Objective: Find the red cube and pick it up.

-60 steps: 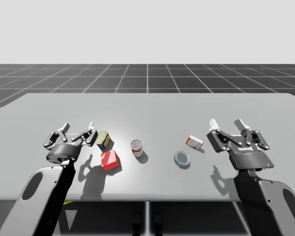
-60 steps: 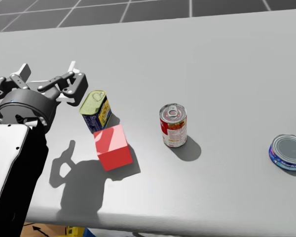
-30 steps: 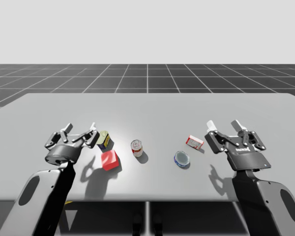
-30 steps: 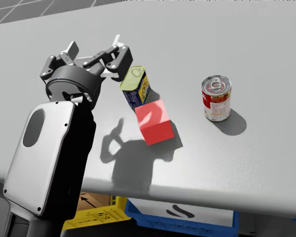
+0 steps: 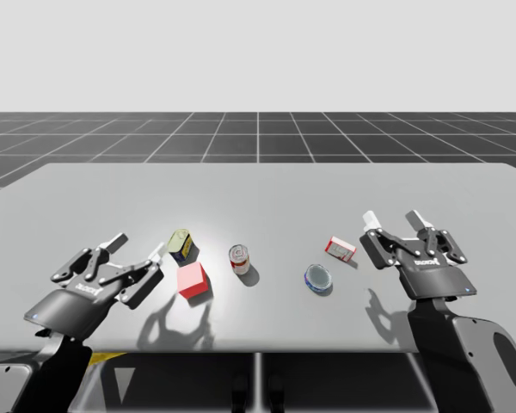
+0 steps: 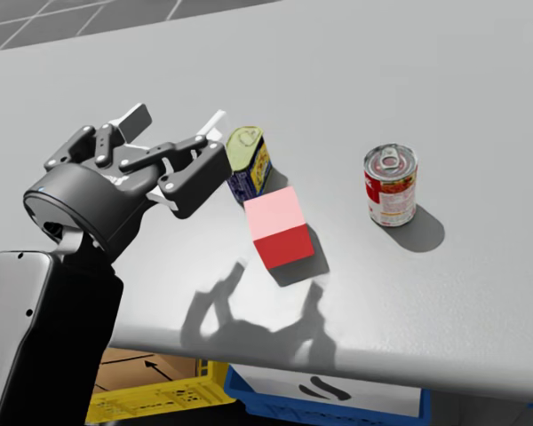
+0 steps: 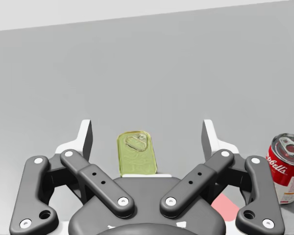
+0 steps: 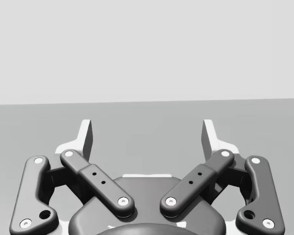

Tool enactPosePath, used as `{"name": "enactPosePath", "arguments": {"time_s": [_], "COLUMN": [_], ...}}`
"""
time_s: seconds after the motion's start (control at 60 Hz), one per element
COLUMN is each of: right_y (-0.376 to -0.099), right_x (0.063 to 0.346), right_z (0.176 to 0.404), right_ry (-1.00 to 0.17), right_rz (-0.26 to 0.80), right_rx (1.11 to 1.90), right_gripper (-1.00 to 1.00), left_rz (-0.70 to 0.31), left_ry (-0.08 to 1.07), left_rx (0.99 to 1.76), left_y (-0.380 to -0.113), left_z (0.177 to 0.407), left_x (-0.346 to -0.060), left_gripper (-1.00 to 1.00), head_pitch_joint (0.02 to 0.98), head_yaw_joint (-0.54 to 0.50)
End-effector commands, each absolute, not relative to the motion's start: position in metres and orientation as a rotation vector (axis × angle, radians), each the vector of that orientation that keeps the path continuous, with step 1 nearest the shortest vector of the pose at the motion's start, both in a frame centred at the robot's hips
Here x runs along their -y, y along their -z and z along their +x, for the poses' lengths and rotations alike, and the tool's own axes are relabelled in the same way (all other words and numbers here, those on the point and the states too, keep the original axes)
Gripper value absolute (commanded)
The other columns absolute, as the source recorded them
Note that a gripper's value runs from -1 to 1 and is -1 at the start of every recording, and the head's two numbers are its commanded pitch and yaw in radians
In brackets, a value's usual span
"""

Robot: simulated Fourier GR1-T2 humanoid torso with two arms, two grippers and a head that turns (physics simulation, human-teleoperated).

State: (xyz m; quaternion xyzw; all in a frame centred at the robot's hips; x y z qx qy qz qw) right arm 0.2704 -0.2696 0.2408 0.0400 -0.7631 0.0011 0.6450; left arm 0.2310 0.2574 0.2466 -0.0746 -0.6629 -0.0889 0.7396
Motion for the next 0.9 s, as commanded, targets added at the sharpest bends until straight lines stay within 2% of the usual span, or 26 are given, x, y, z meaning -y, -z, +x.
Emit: {"name": "enactPosePath", "arguments": {"time_s": [0.017, 0.15, 0.217, 0.267, 0.367, 0.517, 0.7, 0.9], "right_y": [-0.242, -0.242, -0.242, -0.242, -0.242, -0.242, -0.242, -0.242], "right_x": [0.271, 0.271, 0.271, 0.271, 0.271, 0.271, 0.271, 0.271], "right_z": [0.270, 0.271, 0.271, 0.272, 0.272, 0.272, 0.272, 0.271], "right_ry": [-0.003, -0.003, -0.007, -0.006, -0.010, -0.015, -0.015, -0.019], "right_rz": [0.089, 0.091, 0.087, 0.089, 0.087, 0.088, 0.085, 0.082], "right_rx": [1.740, 1.743, 1.743, 1.743, 1.746, 1.749, 1.751, 1.755], "right_gripper": [-1.00, -1.00, -1.00, -1.00, -1.00, -1.00, -1.00, -1.00], "left_rz": [-0.192, -0.228, -0.238, -0.290, -0.330, -0.379, -0.368, -0.371], "left_ry": [0.247, 0.355, 0.405, 0.443, 0.516, 0.555, 0.623, 0.653], "left_rx": [1.398, 1.358, 1.318, 1.282, 1.253, 1.217, 1.205, 1.193], "left_y": [-0.231, -0.213, -0.202, -0.194, -0.180, -0.166, -0.144, -0.135], "left_z": [0.203, 0.191, 0.193, 0.197, 0.203, 0.212, 0.226, 0.241], "left_x": [-0.264, -0.273, -0.279, -0.283, -0.285, -0.283, -0.274, -0.265], "left_gripper": [-1.00, -1.00, -1.00, -1.00, -1.00, -1.00, -1.00, -1.00], "head_pitch_joint": [0.899, 0.903, 0.903, 0.904, 0.908, 0.912, 0.914, 0.916], "head_yaw_joint": [0.33, 0.34, 0.34, 0.34, 0.34, 0.34, 0.34, 0.33]}}
